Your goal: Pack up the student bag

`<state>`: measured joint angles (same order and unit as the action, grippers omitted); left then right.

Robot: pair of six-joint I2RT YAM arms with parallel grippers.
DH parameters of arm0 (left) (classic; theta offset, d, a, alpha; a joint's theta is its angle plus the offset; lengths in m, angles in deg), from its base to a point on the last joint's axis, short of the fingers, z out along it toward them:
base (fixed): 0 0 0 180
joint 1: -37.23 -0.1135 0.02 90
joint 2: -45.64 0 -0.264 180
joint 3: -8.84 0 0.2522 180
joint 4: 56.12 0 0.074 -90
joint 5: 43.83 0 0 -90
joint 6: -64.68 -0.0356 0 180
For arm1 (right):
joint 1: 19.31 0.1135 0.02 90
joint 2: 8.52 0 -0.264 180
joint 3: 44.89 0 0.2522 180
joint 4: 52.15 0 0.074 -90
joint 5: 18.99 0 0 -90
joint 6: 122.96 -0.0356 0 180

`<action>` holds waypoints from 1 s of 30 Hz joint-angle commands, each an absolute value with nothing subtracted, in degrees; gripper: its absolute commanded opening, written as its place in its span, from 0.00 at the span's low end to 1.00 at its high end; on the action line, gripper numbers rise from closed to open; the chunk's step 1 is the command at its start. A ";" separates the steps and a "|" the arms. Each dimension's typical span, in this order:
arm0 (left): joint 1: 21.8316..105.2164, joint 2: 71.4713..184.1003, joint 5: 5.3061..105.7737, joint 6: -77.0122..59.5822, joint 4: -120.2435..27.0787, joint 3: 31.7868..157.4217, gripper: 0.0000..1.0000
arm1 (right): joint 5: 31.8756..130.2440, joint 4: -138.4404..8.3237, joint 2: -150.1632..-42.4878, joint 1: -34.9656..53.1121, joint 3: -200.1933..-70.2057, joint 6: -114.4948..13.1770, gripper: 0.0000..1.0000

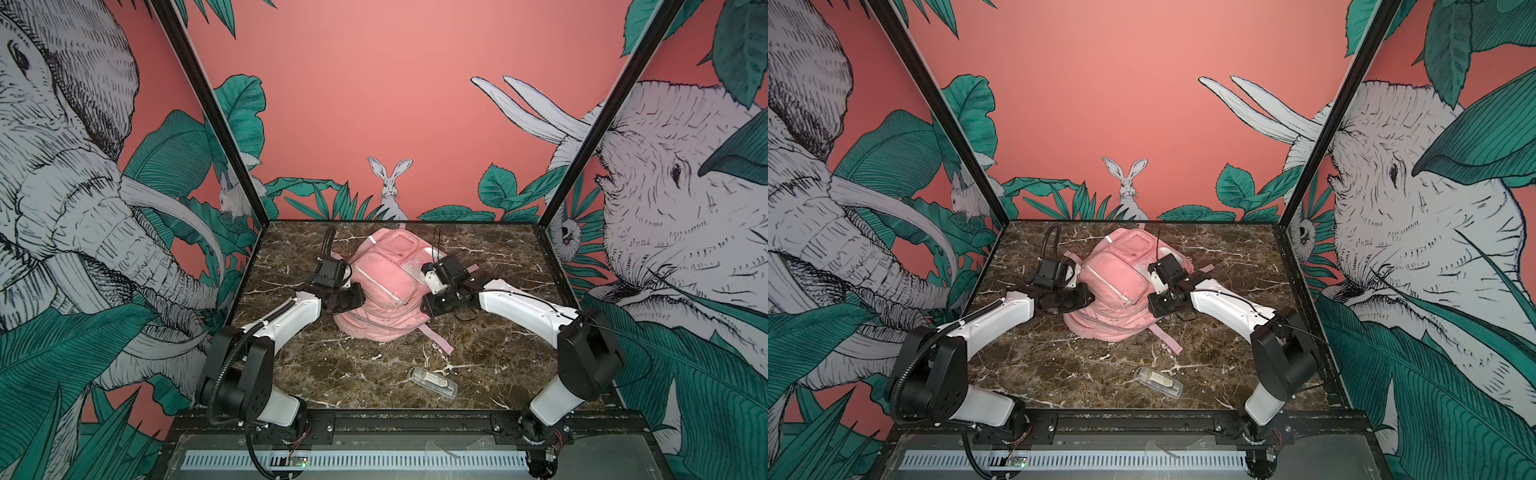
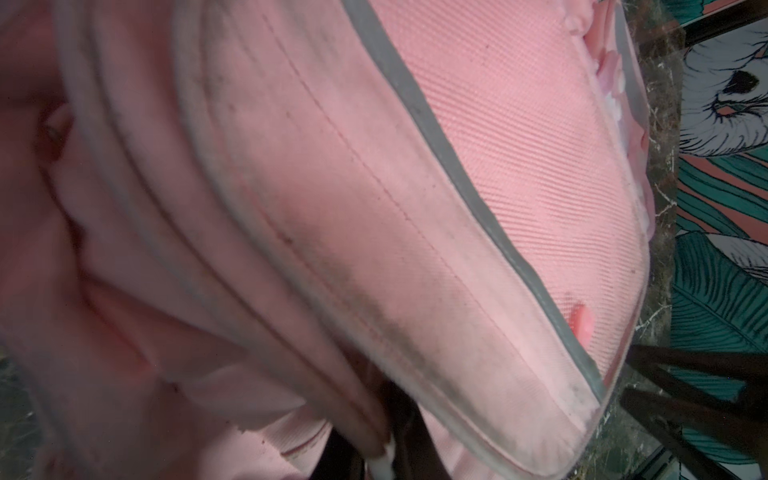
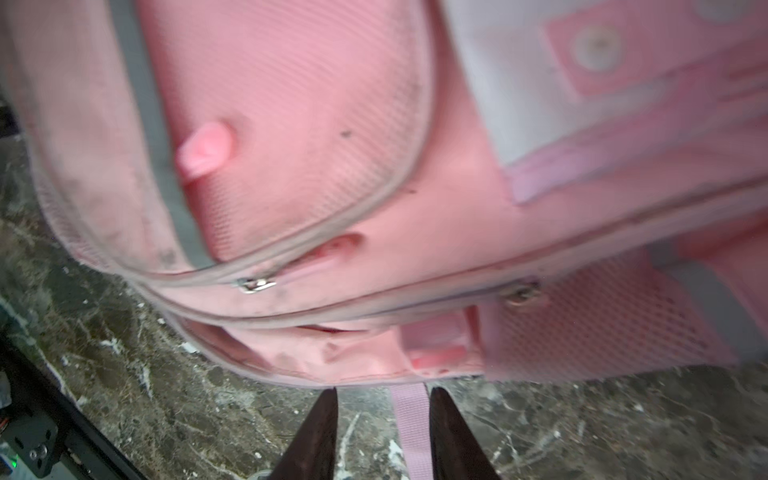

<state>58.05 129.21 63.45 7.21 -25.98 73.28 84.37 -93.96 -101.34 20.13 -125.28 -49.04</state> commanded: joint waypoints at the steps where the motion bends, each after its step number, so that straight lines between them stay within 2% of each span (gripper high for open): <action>1: 58.41 128.79 62.33 5.93 -24.60 75.49 0.14 | 86.20 -87.93 -98.52 21.88 -124.07 -47.13 0.40; 7: 57.52 128.96 62.43 5.55 -24.15 75.56 0.14 | 85.87 -83.49 -98.84 21.83 -123.49 -46.63 0.53; 14: 56.84 128.47 62.95 5.44 -24.26 74.52 0.14 | 86.23 -81.40 -101.83 21.05 -124.77 -46.68 0.81; 30: 55.87 128.78 64.69 5.97 -25.35 73.57 0.14 | 97.64 -76.27 -106.86 17.69 -126.35 -49.59 0.83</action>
<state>56.35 129.32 64.58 6.60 -24.95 73.96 94.80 -78.57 -105.65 17.60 -124.47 -48.82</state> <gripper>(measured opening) 0.137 0.828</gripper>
